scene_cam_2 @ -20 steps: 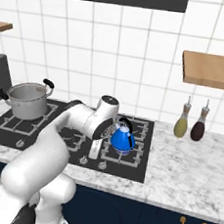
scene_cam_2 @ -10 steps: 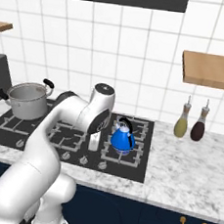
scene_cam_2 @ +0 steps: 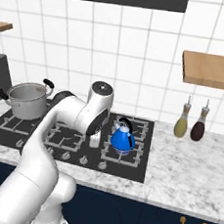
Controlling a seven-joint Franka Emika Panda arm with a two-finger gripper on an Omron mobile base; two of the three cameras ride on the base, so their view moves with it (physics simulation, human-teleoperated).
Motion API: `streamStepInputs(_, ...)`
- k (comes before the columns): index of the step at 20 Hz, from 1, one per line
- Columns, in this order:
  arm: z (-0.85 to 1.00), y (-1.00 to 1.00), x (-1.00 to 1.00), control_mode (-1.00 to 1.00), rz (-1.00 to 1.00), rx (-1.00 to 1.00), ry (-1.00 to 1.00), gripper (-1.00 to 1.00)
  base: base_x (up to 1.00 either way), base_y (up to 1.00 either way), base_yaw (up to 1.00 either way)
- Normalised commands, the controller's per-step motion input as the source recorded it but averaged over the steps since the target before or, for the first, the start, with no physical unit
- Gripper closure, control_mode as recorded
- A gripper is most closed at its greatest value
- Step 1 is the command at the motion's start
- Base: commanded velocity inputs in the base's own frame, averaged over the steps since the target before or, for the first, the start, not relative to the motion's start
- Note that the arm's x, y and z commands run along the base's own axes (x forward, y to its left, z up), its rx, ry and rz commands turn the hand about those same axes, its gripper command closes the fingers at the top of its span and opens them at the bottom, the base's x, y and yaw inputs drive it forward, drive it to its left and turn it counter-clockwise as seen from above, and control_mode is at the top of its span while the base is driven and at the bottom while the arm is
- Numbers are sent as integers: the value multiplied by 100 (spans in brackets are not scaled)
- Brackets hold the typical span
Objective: Pick the kettle from the counter and place it on a stove burner. Then turn the burner on.
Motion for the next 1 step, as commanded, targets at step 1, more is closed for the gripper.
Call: streamStepInputs(1,31,0,0,-100,6,0,-4,-100,0,0,0)
